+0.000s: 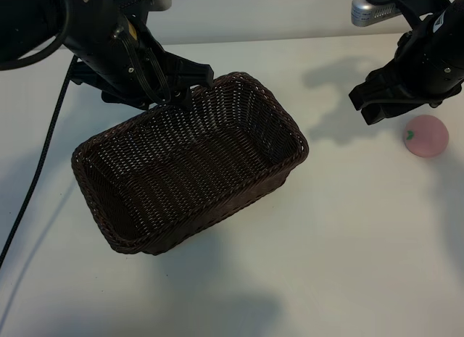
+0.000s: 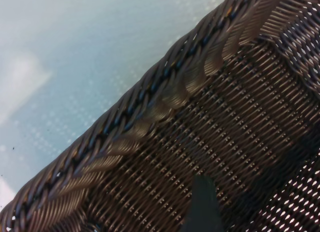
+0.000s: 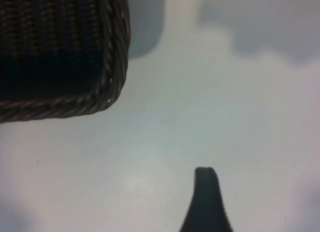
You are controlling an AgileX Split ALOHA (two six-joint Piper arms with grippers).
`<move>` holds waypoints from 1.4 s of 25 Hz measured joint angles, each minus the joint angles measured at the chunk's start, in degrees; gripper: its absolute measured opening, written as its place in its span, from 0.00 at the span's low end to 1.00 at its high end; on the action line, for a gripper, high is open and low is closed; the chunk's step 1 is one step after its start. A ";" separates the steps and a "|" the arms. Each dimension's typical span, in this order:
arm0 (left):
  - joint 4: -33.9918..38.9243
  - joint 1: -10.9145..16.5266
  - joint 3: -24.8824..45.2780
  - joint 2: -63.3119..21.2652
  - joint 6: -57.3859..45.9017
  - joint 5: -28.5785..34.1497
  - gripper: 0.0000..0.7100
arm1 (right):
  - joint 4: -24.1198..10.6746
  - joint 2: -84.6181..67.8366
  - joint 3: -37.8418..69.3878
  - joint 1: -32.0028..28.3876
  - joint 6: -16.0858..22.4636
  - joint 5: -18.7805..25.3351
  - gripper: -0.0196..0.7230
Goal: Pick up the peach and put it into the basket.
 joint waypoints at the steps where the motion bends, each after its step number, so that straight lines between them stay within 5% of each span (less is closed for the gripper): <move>1: 0.00 0.00 0.00 0.00 0.00 0.00 0.80 | 0.00 0.00 0.00 0.00 0.00 0.00 0.74; 35: 0.00 0.00 0.00 -0.10 -1.05 0.34 0.80 | 0.00 0.00 0.00 0.00 0.00 -0.09 0.74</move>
